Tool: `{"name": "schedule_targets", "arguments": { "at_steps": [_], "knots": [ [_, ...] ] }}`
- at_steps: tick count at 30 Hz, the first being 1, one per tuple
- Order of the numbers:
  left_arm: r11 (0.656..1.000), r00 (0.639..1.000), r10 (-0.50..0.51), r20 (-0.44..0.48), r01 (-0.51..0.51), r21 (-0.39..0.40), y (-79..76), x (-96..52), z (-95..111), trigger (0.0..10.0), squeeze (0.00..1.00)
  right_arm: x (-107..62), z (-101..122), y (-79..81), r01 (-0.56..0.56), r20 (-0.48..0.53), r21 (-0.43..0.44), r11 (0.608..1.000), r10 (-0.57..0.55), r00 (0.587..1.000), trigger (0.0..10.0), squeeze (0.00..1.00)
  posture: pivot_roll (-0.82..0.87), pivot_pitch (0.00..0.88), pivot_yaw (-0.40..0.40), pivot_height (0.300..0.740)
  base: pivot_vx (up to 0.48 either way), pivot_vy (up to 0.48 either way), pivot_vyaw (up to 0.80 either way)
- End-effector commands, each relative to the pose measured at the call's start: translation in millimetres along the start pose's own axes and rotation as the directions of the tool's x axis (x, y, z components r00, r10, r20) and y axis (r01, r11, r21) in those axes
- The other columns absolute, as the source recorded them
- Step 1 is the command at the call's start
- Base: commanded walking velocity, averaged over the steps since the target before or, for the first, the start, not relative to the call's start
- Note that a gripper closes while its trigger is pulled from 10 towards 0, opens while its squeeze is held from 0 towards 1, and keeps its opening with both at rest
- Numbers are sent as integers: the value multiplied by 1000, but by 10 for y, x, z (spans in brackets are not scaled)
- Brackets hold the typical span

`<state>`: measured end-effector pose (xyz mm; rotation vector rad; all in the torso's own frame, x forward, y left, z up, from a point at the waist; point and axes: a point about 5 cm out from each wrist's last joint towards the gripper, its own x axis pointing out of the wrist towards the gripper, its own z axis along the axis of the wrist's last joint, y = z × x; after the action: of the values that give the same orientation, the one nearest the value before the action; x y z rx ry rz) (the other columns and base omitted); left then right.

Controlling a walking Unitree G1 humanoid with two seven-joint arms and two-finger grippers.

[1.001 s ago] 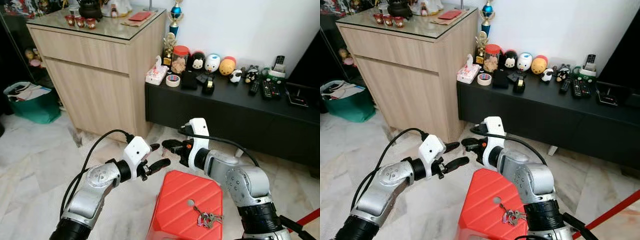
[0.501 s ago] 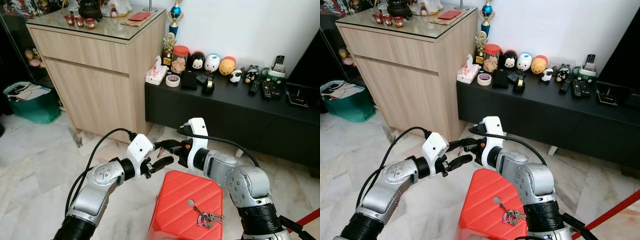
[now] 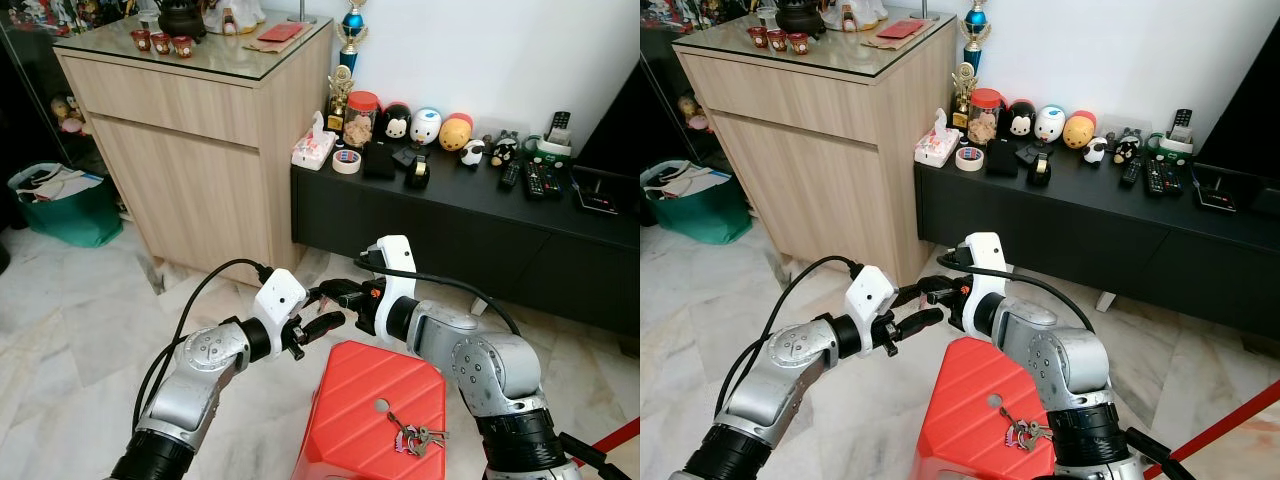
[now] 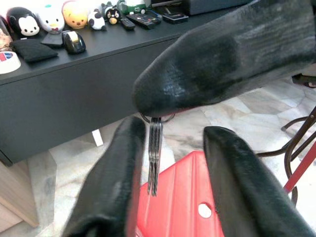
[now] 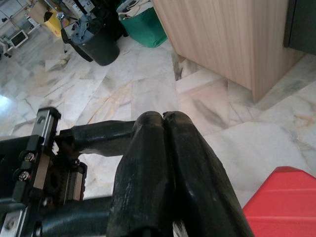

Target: Hang keys on a hook

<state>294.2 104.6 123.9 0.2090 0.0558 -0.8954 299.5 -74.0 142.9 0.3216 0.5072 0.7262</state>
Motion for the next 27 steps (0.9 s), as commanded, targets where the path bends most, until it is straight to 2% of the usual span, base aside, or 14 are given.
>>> {"name": "schedule_targets", "arguments": {
  "at_steps": [1,27],
  "knots": [
    [1000,1000,5,14,-5,5,28,20,40,0,0,-24,21,35,-13,8,-10,1000,13,1000,10000,0,64,0,-83,740,0,0,0],
    [1000,998,28,54,-28,11,55,26,94,0,0,-20,24,24,-9,13,-8,1000,9,1000,10000,0,68,0,-86,740,0,0,0]
  ]
}}
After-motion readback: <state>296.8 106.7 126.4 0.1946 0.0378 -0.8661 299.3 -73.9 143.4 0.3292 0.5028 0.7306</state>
